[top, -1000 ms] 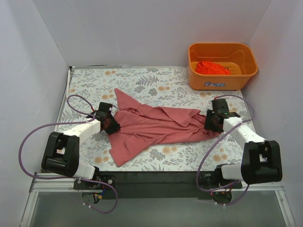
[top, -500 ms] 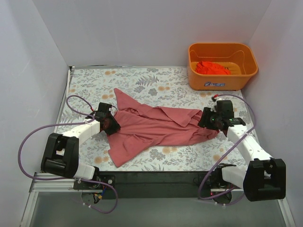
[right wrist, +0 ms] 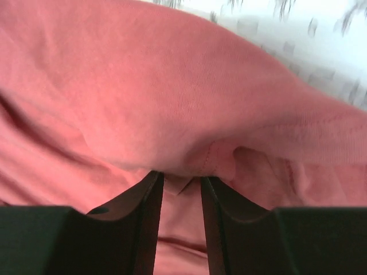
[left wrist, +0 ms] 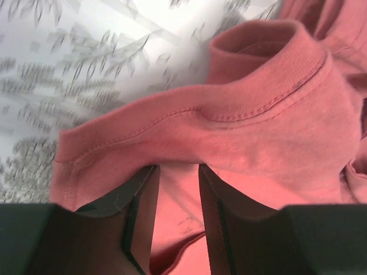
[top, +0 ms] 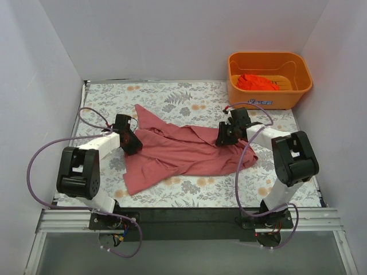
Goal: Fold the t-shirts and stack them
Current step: Flatten the tshirt out
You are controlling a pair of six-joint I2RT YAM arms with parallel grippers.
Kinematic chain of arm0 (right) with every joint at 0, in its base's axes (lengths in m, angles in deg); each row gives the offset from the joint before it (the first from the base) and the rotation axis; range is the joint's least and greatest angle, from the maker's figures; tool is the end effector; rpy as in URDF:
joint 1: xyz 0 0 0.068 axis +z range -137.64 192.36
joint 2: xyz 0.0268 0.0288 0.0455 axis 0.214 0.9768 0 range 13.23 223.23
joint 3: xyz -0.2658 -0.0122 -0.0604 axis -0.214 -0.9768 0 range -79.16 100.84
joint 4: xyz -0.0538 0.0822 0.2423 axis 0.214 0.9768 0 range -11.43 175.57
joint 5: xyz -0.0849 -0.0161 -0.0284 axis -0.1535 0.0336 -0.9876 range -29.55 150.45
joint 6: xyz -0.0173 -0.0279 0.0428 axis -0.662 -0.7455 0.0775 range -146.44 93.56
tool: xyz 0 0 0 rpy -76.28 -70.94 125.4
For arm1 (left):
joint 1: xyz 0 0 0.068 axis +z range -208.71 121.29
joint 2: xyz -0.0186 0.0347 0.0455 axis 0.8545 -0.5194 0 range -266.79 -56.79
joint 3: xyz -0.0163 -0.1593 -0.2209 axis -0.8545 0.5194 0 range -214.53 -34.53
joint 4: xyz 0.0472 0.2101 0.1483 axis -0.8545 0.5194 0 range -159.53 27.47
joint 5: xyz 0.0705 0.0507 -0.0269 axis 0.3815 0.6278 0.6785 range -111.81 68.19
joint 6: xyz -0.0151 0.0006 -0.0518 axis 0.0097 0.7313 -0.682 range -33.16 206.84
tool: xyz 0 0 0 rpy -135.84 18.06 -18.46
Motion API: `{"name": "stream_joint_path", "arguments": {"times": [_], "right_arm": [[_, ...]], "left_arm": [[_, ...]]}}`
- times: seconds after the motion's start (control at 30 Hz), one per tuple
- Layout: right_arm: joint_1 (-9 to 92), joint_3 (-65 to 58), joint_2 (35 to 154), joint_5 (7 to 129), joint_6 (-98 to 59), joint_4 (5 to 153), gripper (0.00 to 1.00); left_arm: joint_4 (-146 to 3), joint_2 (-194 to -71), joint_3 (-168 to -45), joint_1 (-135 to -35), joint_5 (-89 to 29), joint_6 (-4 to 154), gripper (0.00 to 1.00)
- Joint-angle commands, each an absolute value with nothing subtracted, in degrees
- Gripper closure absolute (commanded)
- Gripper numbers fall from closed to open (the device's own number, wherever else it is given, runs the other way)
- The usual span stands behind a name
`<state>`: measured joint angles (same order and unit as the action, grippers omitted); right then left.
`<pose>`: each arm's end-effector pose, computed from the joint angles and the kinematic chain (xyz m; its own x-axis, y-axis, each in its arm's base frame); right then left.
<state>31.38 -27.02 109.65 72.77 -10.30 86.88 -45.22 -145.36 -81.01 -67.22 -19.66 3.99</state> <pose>0.3123 0.1156 0.1613 -0.8439 -0.0038 -0.5365 -0.2150 0.9186 0.3317 0.2763 -0.0400 0.1572 -0.2449 -0.9659 -0.0840 -0.8827 0.2580 -0.3928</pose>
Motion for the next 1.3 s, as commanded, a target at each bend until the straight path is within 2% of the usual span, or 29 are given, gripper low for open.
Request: {"name": "stream_joint_path", "arguments": {"times": [0.0, 0.07, 0.2, 0.27, 0.33, 0.47, 0.7, 0.87, 1.27], "right_arm": [[31.43, -16.00, 118.67, 69.95, -13.42, 82.96, 0.61], [31.43, -10.73, 123.08, 69.06, -14.83, 83.05, 0.59], [31.52, -4.56, 121.97, 68.44, -17.20, 85.32, 0.53], [32.65, -7.34, 115.65, 72.39, -20.01, 86.82, 0.48], [34.59, -9.98, 111.00, 75.28, -21.85, 87.53, 0.45], [39.15, -18.15, 103.26, 77.58, -22.66, 87.44, 0.45], [45.66, -29.84, 94.45, 79.52, -21.87, 87.53, 0.45], [46.81, -33.46, 90.76, 79.96, -21.16, 87.27, 0.45], [46.90, -36.98, 88.38, 79.34, -21.96, 86.83, 0.45]], "left_arm": [[-44.13, -155.55, -88.90, -65.04, -15.83, 7.55, 0.64], [-43.87, -159.24, -94.10, -64.77, -15.92, 8.52, 0.62], [-42.82, -161.38, -105.17, -64.69, -15.66, 11.42, 0.48], [-42.37, -154.38, -104.50, -64.69, -16.09, 11.87, 0.37], [-41.85, -147.54, -100.73, -64.69, -16.27, 11.52, 0.34], [-38.35, -135.76, -91.86, -64.77, -13.38, 9.94, 0.34], [-32.53, -126.67, -78.84, -64.69, -7.75, 6.51, 0.37], [-35.51, -127.97, -75.58, -63.72, -5.47, 5.36, 0.47], [-43.07, -136.14, -76.01, -61.43, -6.16, 9.58, 0.55]]}}
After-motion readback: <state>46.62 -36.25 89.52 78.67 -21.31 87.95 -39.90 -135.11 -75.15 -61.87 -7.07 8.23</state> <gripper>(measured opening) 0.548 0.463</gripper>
